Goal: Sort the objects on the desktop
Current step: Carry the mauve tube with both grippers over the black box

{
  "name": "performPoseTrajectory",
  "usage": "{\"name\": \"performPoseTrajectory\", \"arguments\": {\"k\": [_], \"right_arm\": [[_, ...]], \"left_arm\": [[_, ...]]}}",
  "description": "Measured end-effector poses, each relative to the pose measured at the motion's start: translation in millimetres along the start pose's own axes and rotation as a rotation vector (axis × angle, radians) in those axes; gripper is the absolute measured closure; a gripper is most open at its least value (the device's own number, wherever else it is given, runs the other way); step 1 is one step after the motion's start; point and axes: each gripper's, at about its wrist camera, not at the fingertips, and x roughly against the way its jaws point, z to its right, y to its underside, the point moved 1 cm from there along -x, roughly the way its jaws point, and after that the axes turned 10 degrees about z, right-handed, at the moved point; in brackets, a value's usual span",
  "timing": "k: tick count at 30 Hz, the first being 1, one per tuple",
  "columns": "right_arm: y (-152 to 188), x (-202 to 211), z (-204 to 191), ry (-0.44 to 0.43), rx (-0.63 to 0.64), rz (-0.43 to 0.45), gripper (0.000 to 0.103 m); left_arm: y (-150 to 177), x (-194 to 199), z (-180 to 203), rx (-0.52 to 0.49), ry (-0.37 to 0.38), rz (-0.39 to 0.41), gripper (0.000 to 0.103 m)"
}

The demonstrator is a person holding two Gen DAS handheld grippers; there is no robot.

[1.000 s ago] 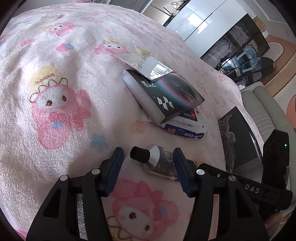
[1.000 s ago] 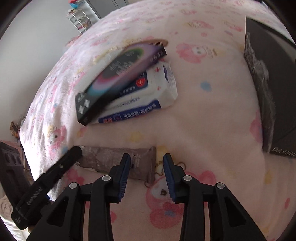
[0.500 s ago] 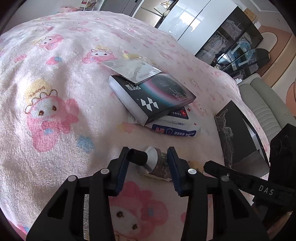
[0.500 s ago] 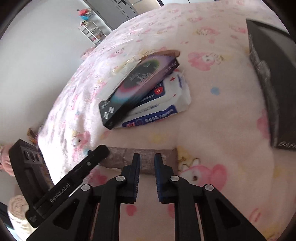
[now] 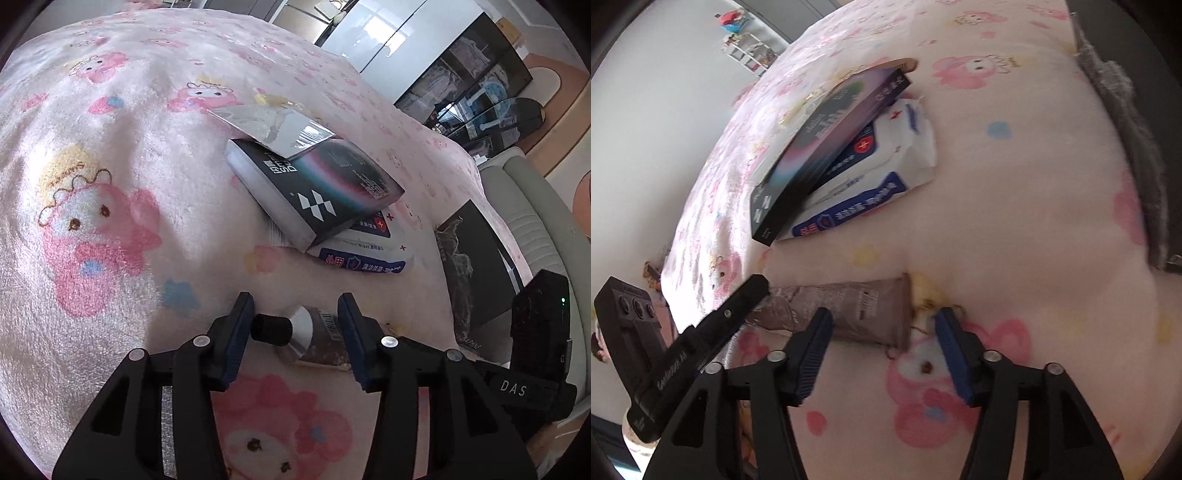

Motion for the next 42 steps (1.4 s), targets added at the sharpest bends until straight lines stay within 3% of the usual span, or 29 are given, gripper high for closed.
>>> {"name": "performPoseTrajectory", "arguments": {"k": [2,9,15,24,32,36,42], "right_arm": [[-1,-4,-2,-0.024,-0.004,0.005,0.044],[-5,24,-10,-0.029,-0.002,0.059,0.064],[-10,83,-9,-0.021,-0.011,0.159,0.064],[-29,178,29,0.029,-0.075,0.331,0.064],[-38,255,113,0.127,-0.199,0.454,0.064],[-46,285,150,0.17,-0.215,0.49,0.064],[-62,291,193,0.218,-0.227,0.481,0.064]], "left_arm": [[1,1,-1,0.011,0.002,0.006,0.057],[-4,20,3,0.053,0.046,0.034,0.059],[-9,46,42,0.045,0.124,0.066,0.059],[-21,43,149,-0.051,0.274,0.039,0.059],[0,1,265,-0.162,0.408,-0.057,0.059],[7,-20,312,-0.197,0.434,-0.096,0.058],[18,-55,351,-0.238,0.427,-0.124,0.057]]}}
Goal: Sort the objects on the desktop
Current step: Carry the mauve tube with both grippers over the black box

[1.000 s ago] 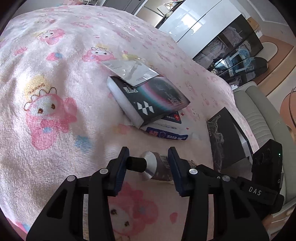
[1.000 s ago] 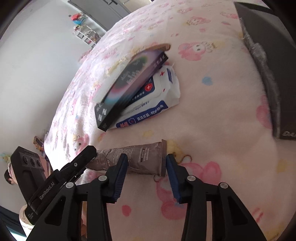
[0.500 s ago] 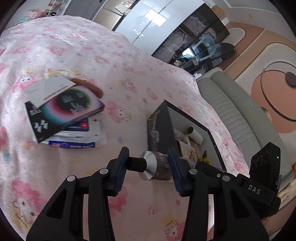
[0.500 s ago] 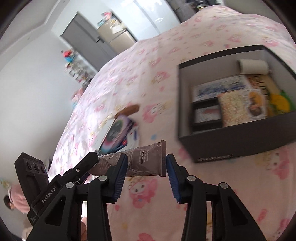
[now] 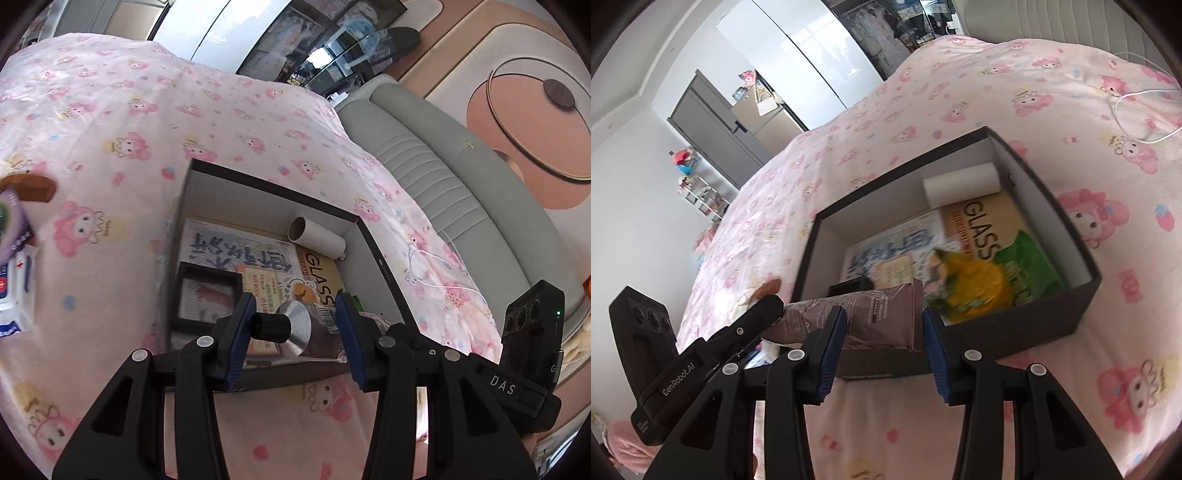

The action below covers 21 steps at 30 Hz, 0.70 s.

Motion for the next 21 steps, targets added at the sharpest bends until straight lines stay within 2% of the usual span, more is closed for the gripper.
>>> {"name": "performPoseTrajectory", "arguments": {"k": [8,13,17,21], "right_arm": [[-6,-28,22,0.025,0.013,-0.009,0.064],[-8,-37,21,0.052,0.061,-0.009,0.064],[-7,-37,18,0.063,0.078,-0.006,0.064],[-5,-32,16,0.063,0.084,-0.002,0.064]], "left_arm": [[9,-35,-12,0.038,-0.019,-0.055,0.056],[16,-41,-6,-0.03,-0.061,-0.065,0.056],[17,-40,-7,-0.036,-0.065,-0.075,0.056],[16,-38,-3,-0.073,-0.101,-0.078,0.054]]}}
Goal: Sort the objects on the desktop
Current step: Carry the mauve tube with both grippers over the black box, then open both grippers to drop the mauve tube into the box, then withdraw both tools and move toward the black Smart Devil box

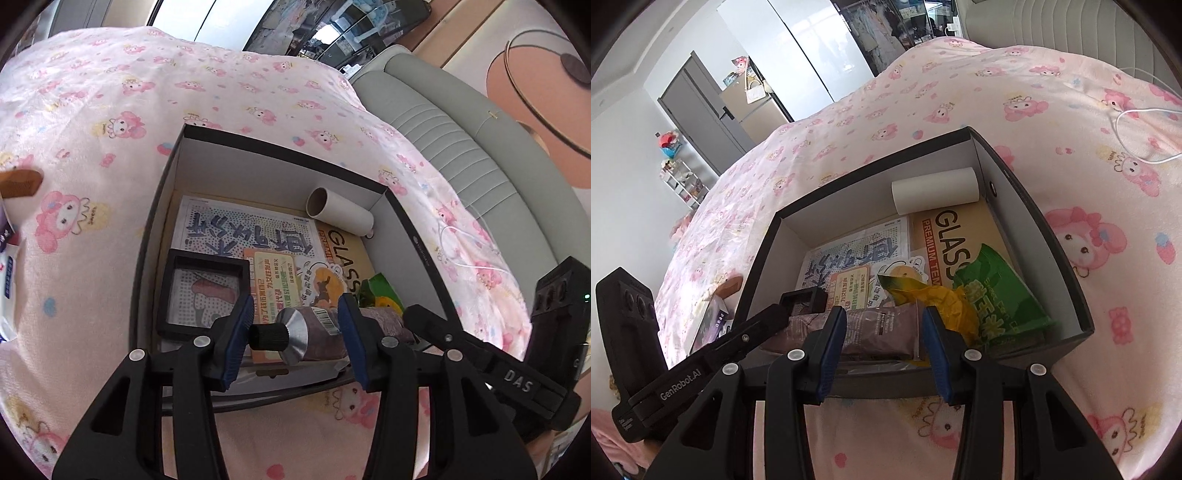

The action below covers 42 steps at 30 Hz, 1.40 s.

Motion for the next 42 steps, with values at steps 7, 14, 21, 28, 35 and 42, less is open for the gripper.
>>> {"name": "performPoseTrajectory", "arguments": {"k": [7,14,21,28,35,42], "right_arm": [[2,5,-1,0.0,0.014,0.007,0.064],[2,13,-6,-0.005,0.019,0.012,0.064],[3,37,-35,-0.005,0.083,0.05,0.064],[21,60,-80,-0.042,0.146,0.061,0.064],[68,88,-127,-0.092,0.178,0.041,0.064],[103,104,-163,-0.137,0.235,0.02,0.064]], "left_arm": [[-8,19,9,-0.101,-0.089,0.081,0.04],[-4,23,14,-0.114,-0.05,0.069,0.044],[2,59,30,-0.139,-0.041,0.106,0.044],[13,121,20,-0.181,-0.13,0.167,0.044],[44,189,-6,-0.185,-0.249,0.16,0.044],[62,230,-27,-0.161,-0.314,0.183,0.047]]}}
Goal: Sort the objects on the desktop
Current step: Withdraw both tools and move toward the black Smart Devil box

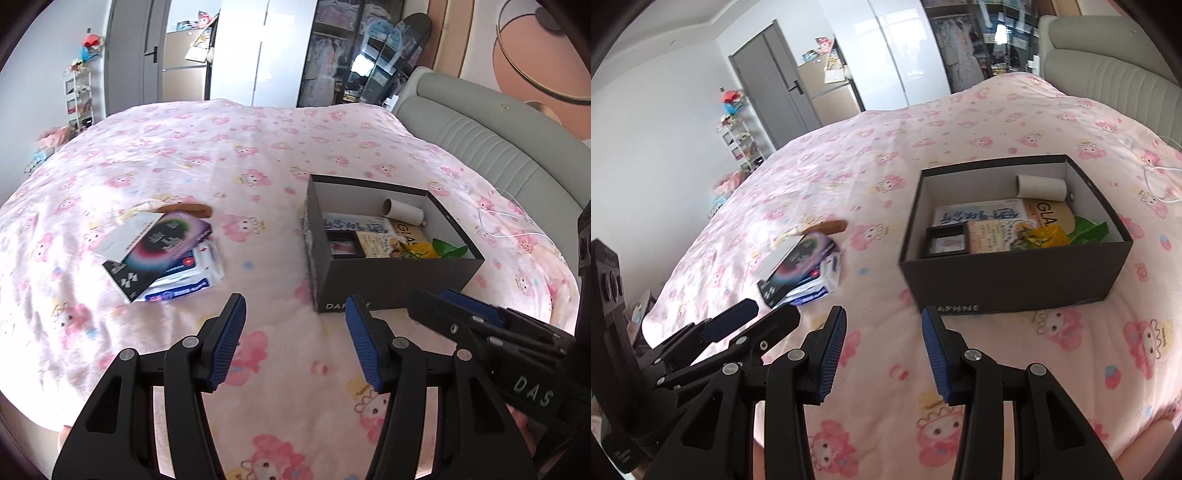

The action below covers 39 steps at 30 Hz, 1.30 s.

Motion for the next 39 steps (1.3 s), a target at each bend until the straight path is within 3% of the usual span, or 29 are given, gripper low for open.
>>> {"name": "performPoseTrajectory", "arguments": {"k": [6,19,31,39], "right_arm": [[13,0,-15,-0.025,0.024,-0.037,0.064],[31,-8,-50,-0.056,0.079,-0.074,0.064],[36,-50,-83,-0.097,0.123,-0.135,0.064],[15,-95,-111,-0.121,0.164,-0.142,0.064]], "left_arm": [[11,18,-13,-0.015,-0.05,0.002,0.047],[26,31,-47,0.023,-0.08,-0.006,0.047],[33,12,-100,0.136,-0.112,-0.029,0.047],[12,-15,-142,0.172,-0.156,-0.006,0.047]]}}
